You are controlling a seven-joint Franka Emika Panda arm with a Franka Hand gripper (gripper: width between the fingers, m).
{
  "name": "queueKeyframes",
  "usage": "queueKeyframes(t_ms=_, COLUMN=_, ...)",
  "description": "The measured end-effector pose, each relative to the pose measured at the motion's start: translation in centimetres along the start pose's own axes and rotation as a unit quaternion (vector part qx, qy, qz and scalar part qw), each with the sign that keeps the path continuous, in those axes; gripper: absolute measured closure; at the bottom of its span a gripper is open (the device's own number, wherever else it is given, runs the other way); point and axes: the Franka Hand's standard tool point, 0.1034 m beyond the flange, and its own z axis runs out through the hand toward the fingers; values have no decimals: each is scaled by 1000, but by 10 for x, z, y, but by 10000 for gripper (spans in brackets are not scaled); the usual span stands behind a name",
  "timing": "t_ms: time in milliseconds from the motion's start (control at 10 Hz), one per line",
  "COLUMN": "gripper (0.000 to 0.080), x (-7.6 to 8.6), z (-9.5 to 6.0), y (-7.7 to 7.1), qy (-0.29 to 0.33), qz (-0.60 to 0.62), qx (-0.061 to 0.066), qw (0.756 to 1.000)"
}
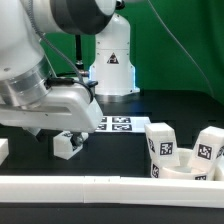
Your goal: Assemble stool
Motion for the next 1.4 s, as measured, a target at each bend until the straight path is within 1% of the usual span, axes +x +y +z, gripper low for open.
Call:
queueKeyframes(t_ms=100, gripper=151, x=-2, z=2, y=1, qy=-36, qz=1, qx=4, qw=999)
queueKeyframes(t_ms=200, gripper=151, x=1, z=3, y=3, qy=-50, qz=2, qx=5, qw=999)
queueKeyframes(t_ms=300, gripper=151, x=-6, z=6, y=4, qy=-89, qz=3, qx=9, qw=996)
queueKeyframes(t_ms=400, gripper=151, x=-7, z=8, y=7, qy=-127, qz=5, qx=12, qw=992)
queueKeyframes(t_ms=500, gripper=151, x=-4, z=10, y=10, qy=-144, qz=6, qx=12, qw=989)
queueKeyframes(t_ms=600, gripper=151, x=-10, z=14, y=12, qy=-183, qz=13, qx=13, qw=983)
queueKeyframes(t_ms=700, gripper=151, x=-8, z=17, y=15, qy=-200, qz=21, qx=12, qw=979)
queueKeyframes(t_ms=800, gripper=151, x=-12, z=20, y=17, qy=-227, qz=28, qx=11, qw=973)
queueKeyframes(t_ms=900, gripper=151, x=-8, z=22, y=18, qy=-224, qz=30, qx=9, qw=974)
queueKeyframes(t_ms=1000, gripper=151, x=-5, z=21, y=17, qy=-217, qz=29, qx=9, qw=976)
queueKeyframes(t_ms=1300, gripper=151, x=-3, z=21, y=17, qy=-213, qz=30, qx=8, qw=977)
queueKeyframes(t_ms=1400, gripper=273, x=-3, z=21, y=17, qy=-212, qz=30, qx=8, qw=977)
